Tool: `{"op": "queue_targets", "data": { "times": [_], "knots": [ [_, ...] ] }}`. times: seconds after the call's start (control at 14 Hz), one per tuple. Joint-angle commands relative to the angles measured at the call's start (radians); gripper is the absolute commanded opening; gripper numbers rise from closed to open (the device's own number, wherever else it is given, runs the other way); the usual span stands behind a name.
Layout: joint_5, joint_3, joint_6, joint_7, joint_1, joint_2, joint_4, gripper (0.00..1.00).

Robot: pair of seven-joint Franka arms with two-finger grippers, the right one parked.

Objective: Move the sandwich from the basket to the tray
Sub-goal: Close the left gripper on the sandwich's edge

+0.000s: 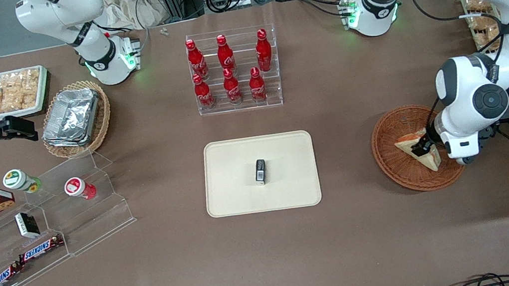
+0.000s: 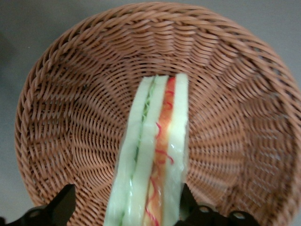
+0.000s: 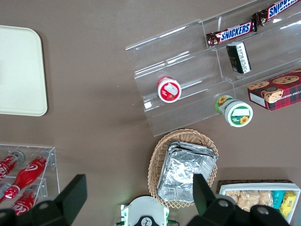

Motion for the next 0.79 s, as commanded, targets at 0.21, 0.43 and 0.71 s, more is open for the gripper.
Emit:
{"op": "queue_targets", "data": {
  "times": [0.21,0.43,0.71],
  "knots": [
    [0.026,-0.005,0.029,-0.122,-0.001,-0.002,0.012,0.0],
    [0.026,-0.012,-0.04,-0.136,-0.005,-0.026,0.065,0.0],
    [0.025,-0.092,-0.411,-0.122,-0.007,-0.052,0.312,0.0]
  ]
}}
